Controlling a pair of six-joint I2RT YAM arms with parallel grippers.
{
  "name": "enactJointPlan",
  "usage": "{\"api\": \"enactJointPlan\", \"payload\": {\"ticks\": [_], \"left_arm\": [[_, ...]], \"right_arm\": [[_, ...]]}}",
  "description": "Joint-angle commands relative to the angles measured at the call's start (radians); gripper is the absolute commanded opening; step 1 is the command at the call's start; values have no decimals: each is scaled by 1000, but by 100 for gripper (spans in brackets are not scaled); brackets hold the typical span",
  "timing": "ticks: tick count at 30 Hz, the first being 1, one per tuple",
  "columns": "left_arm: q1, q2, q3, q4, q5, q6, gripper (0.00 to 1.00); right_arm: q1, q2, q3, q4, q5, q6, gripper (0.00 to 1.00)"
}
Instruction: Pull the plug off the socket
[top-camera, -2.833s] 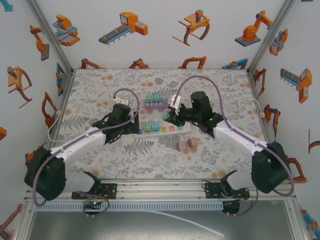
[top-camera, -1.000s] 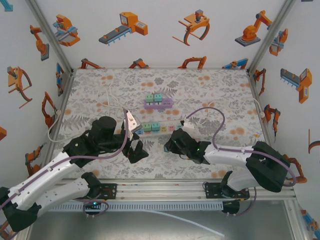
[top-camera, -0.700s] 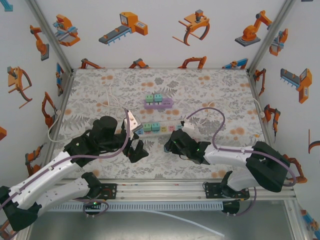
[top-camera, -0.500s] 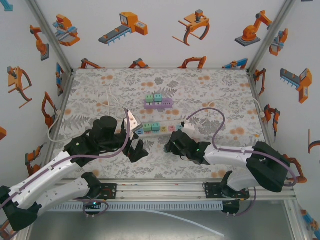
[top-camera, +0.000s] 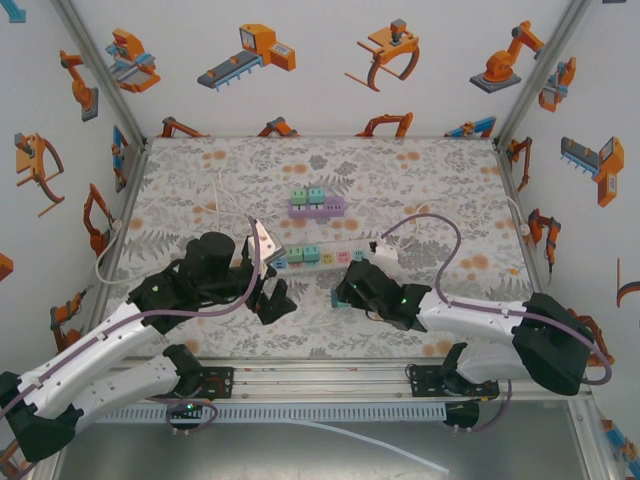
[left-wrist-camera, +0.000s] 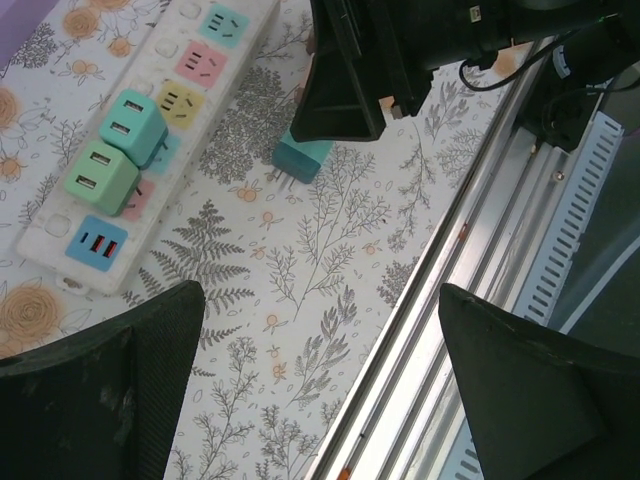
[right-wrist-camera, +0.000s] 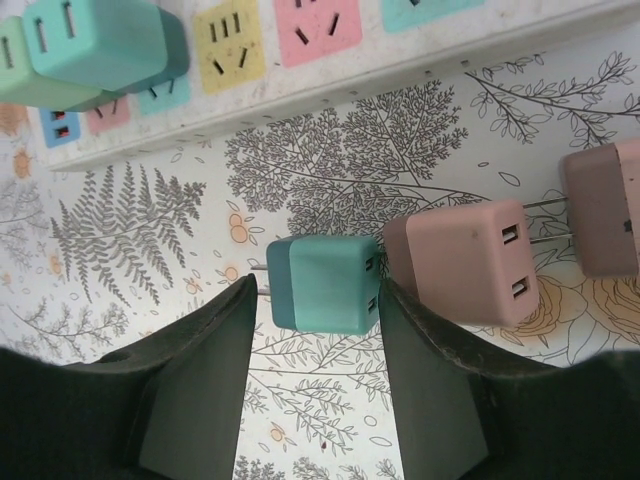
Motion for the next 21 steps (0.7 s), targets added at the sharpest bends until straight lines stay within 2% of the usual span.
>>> {"api": "enactJointPlan", "payload": {"ticks": [1, 4, 9, 16, 18, 20, 21], "left_arm": [[-6, 1, 8, -14, -38, -1, 92], [-6, -1, 5, -12, -125, -18, 92], [-6, -4, -1, -2, -273, -59, 92], [-4, 30, -11, 7, -373, -115, 97], [-5, 44, -11, 9, -402, -120, 98], [-1, 63, -10, 14, -436, -123, 100], [2, 72, -9, 18, -452, -126, 100]], "right_arm": [[6, -44, 34, -34, 63, -3, 50], [7, -90, 41, -46, 93, -45, 50], [5, -184, 26, 36, 184, -282, 51], [6, -241, -68, 440, 164, -694, 51], [4, -230, -98, 561, 61, -899, 54], [4, -211, -130, 648, -150, -1188, 58], [2, -198, -136, 662, -203, -1285, 58]]}}
